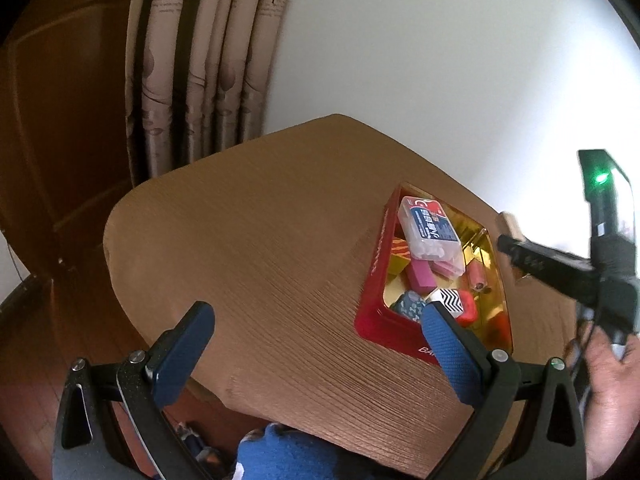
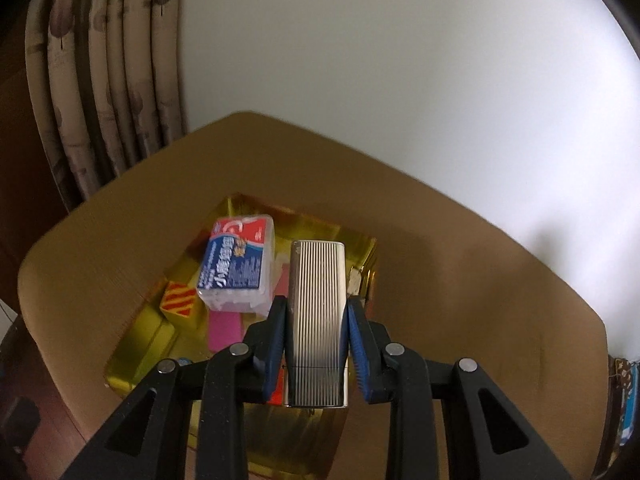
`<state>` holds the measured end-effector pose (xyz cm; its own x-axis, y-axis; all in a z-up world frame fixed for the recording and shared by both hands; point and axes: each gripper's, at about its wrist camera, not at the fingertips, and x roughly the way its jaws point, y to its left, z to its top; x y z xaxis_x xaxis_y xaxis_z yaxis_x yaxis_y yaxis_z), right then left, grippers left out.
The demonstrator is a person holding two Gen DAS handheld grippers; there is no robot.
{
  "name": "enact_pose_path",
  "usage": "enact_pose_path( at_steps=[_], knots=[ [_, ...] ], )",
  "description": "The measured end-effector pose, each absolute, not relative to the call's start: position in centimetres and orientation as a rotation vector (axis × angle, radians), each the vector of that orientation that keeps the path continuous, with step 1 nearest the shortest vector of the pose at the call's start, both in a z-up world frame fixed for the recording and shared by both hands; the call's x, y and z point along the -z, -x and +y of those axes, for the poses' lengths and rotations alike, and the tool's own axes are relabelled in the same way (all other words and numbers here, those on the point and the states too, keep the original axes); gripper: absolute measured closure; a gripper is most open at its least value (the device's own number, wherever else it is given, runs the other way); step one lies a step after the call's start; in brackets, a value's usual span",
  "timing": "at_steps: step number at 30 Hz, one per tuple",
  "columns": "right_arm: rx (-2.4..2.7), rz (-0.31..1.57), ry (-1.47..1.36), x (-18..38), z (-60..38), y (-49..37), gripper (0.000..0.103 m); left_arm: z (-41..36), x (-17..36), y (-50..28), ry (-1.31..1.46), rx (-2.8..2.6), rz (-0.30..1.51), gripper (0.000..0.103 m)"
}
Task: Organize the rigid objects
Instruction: 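Carry the silver case over the tin and release it inside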
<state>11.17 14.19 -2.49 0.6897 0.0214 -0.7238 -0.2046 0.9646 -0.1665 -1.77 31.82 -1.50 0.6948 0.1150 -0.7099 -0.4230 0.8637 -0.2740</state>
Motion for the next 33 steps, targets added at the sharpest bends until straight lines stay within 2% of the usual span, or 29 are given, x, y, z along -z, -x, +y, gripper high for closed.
enact_pose_path(
  at_steps=[18,33],
  knots=[
    [-0.139,0.919,0.253,9.1,15.0,-14.6,0.074,31.8,2.8,0.3,0.457,-0.289,0.802,0.001],
    [-0.138,0.951,0.265,10.7,16.1,-15.3,0.072,31.9,3.2,0.1,0.479,-0.286,0.818,0.001]
  ],
)
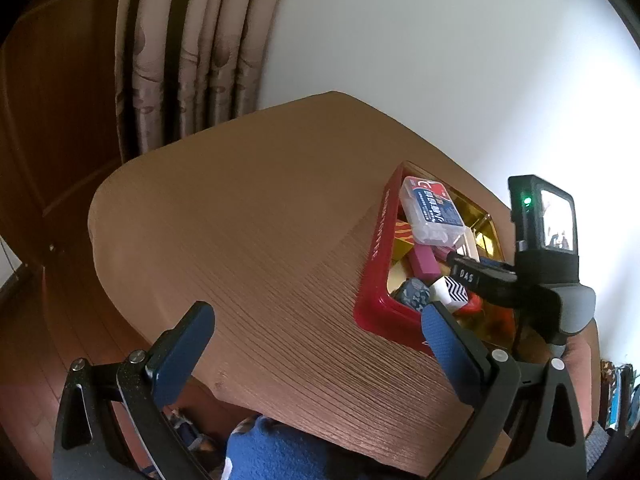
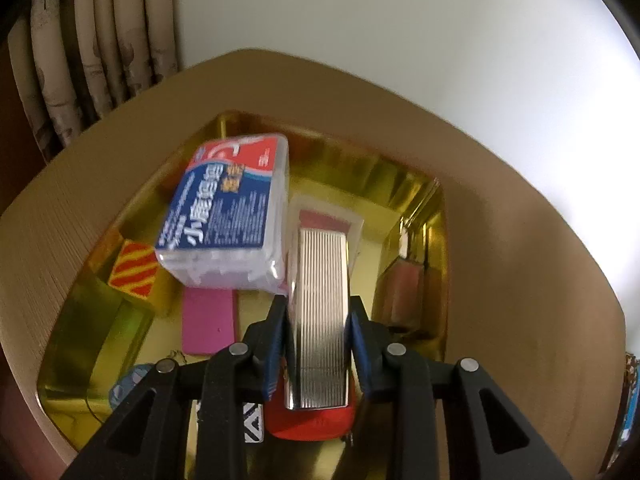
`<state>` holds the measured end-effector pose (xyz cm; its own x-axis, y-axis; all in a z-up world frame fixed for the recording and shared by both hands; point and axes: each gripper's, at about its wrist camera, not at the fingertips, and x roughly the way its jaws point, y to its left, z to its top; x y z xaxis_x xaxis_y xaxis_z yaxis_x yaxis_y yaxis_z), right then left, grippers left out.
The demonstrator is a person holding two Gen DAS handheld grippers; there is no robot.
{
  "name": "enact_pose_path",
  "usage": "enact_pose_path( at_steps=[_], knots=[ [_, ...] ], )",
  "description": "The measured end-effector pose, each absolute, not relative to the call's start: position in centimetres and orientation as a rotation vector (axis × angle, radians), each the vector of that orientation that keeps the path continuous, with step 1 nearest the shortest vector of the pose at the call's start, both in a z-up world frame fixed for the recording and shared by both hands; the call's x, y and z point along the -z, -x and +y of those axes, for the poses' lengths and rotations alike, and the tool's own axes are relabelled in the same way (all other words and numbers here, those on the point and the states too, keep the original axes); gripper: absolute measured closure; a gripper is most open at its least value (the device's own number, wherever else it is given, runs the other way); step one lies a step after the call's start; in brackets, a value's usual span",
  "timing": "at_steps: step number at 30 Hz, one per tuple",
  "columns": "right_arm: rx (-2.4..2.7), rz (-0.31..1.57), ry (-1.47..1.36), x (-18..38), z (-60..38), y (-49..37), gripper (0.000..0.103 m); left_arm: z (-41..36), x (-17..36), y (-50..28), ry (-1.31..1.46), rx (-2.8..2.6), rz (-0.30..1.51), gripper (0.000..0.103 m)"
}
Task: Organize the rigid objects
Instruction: 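Carry the silver case over the tin and release it inside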
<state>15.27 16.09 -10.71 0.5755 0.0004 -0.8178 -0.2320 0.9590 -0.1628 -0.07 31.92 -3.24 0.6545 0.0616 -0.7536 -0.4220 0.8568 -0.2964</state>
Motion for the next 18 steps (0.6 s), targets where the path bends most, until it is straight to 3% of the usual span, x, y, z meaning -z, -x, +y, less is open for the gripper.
enact_pose_path(
  at_steps=[8,10,11,18],
  knots=[
    [-0.157,0.936,0.269,10.3,16.4,-14.3,0.061,31.2,3.1,0.0,0.448,-0.29,0.808,0.001],
    [-0.144,0.899,0.293,9.3,16.7,-13.3,0.054,30.9,2.9,0.0,0.424,-0.297,0.797,0.001],
    [-0.138,0.883,0.302,8.8,16.8,-12.8,0.045,30.8,2.7,0.0,0.414,-0.3,0.79,0.001],
    [-0.141,0.746,0.315,3.2,16.8,-7.2,0.044,29.2,1.6,0.3,0.308,-0.313,0.758,0.001]
  ],
)
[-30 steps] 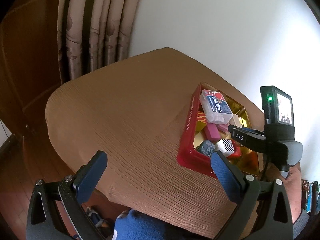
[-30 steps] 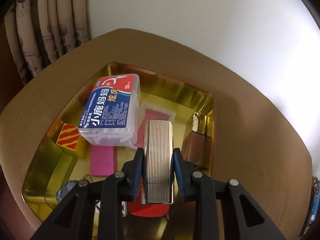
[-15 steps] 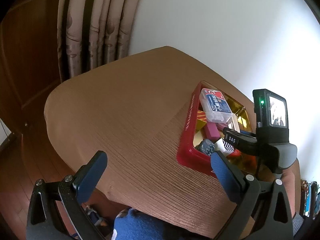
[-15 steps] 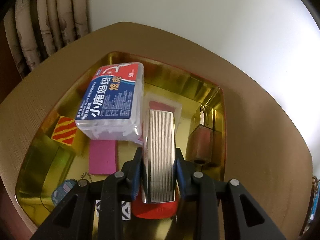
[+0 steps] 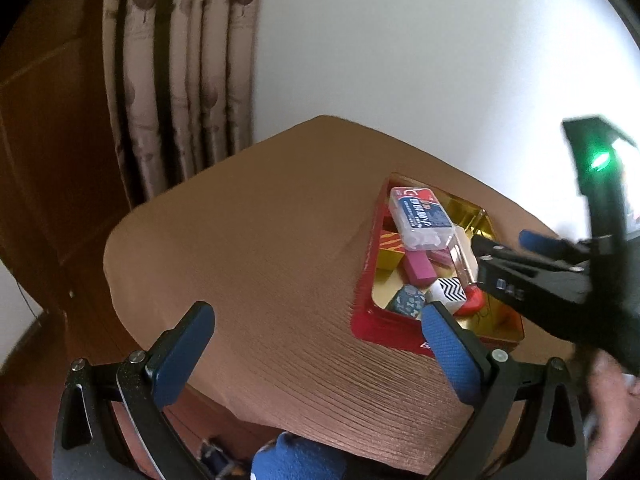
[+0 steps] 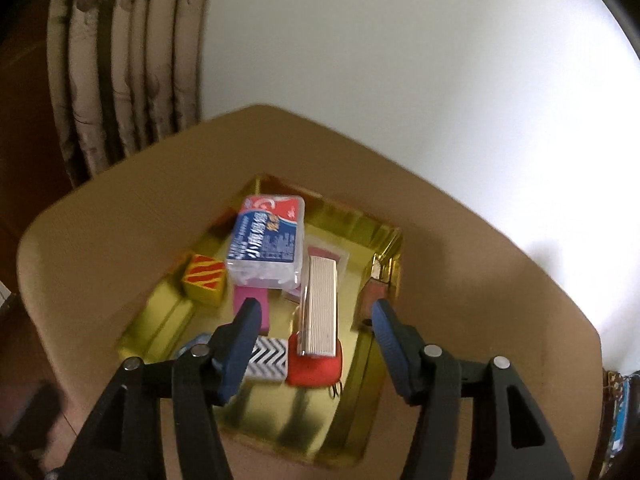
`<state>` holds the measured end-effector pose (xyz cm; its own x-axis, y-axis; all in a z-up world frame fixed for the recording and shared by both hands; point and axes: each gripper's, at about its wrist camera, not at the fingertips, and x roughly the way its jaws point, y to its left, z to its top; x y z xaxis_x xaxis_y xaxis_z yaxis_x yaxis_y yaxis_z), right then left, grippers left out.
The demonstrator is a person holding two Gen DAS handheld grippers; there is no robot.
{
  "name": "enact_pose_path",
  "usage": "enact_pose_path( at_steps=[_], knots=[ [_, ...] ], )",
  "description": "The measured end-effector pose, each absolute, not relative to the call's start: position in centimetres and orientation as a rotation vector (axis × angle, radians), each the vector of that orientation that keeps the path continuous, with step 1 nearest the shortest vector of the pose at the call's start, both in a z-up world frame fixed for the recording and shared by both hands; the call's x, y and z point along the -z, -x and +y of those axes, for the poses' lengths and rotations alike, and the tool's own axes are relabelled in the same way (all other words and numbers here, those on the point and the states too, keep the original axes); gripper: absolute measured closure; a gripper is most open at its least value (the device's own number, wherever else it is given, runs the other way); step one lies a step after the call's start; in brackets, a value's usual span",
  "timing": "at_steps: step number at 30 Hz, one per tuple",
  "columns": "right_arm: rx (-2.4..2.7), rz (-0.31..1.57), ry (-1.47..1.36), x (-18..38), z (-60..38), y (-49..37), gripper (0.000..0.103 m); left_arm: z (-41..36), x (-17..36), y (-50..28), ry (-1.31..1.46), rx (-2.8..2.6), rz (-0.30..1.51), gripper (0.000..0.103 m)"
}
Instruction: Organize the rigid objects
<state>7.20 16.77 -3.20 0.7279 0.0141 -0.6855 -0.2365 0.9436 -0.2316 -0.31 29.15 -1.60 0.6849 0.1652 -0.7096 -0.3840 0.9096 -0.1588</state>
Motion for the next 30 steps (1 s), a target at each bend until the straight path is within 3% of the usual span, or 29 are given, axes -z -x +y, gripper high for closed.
enact_pose_path(
  at_steps=[10,14,30],
  knots=[
    [-0.099,0.632,0.317,-1.7,14.1,0.1,0.044,25.8,-0.6,1.1,0.154,-0.339,0.684,0.001],
    [-0.068,0.601,0.315,-2.5,12.8,2.4,0.029,24.6,-1.3,1.1,0.103,-0.361,0.672,0.001],
    [-0.017,0.547,0.262,-3.9,8.3,6.4,0.027,22.0,-3.2,2.8,0.098,-0.354,0.557,0.0]
  ],
)
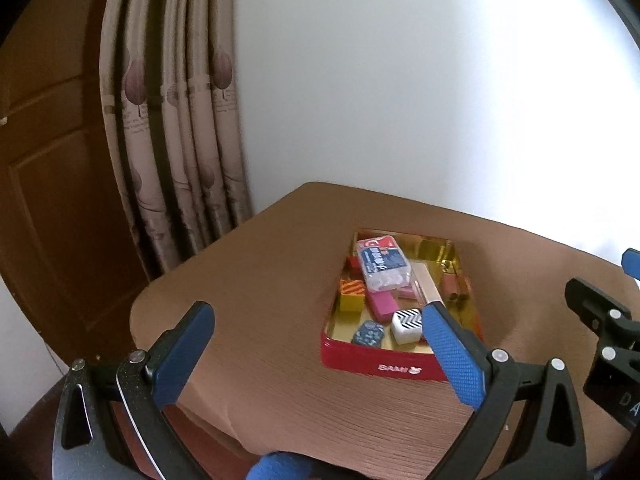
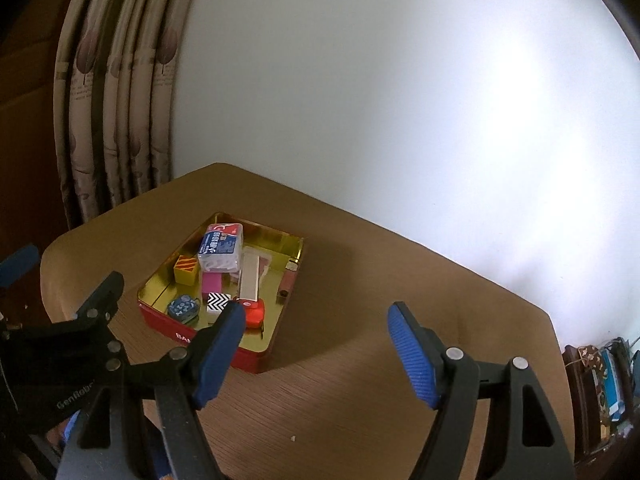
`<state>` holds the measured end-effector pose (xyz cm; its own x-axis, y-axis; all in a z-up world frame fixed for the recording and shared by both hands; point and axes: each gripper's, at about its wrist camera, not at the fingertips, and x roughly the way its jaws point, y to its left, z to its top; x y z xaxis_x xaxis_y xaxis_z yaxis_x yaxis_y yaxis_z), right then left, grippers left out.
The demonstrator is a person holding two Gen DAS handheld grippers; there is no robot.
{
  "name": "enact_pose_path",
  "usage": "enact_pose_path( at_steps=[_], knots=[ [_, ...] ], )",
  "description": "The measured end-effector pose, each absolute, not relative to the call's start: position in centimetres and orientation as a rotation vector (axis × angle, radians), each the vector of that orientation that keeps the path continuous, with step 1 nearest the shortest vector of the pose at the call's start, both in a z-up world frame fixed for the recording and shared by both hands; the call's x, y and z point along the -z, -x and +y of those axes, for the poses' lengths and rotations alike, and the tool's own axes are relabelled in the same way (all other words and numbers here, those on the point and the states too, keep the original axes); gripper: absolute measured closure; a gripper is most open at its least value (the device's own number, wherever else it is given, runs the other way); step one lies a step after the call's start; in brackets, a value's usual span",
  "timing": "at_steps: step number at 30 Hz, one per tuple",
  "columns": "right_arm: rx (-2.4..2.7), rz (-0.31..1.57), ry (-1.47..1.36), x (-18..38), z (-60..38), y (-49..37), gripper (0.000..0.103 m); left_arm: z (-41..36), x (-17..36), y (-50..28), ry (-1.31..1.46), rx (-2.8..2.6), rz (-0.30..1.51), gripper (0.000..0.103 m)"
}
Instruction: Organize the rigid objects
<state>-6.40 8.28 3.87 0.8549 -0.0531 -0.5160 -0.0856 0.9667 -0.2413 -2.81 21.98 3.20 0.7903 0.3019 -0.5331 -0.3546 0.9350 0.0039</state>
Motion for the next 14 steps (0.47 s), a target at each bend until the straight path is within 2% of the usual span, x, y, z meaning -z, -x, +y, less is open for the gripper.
enact_pose_path(
  at_steps=[6,14],
  knots=[
    [-0.022,0.546,0.257,-3.98,7.87,6.67,0.027,22.12,-2.91,3.02,0.17,-0.295,0.582,0.0],
    [-0.023,0.549,0.256,-3.93,7.83,6.54,0.027,21.44,-2.85,2.99,0.111,-0.309,0.575,0.0]
  ],
)
